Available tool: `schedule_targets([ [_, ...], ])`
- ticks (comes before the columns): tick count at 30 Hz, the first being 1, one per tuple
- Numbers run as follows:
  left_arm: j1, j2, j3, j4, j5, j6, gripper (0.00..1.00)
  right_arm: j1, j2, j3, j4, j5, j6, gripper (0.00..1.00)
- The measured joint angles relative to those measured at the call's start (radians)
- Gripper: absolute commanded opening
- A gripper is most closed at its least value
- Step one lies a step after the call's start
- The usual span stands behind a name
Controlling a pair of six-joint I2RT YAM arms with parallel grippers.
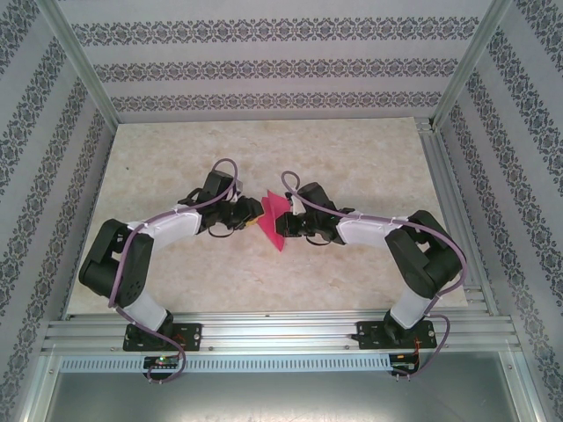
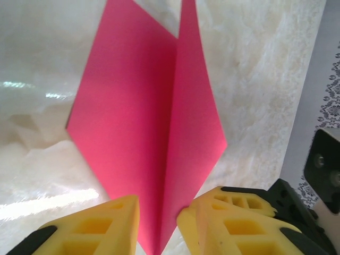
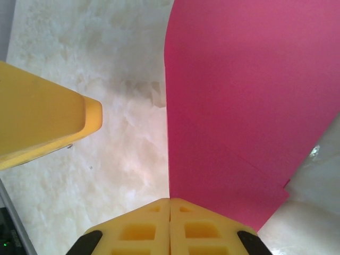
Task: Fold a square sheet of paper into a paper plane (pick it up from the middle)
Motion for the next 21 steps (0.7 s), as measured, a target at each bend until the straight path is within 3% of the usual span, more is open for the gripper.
schedule_targets([
  [7,-0.002,0.068,0.031,0.001,0.026,0.014,0.35,-0.04,0.06,-0.026,0.098,-0.071,0.063,0.07],
  [14,-0.011,0.115,0.064,0.004,0.04,0.02,0.57,-0.051,0.084,-0.066,0.158,-0.093,0.101,0.08],
  [21,-0.013,0.214,0.172,0.022,0.067,0.018,0.61,-0.05,0.072,-0.067,0.153,-0.091,0.074,0.1],
])
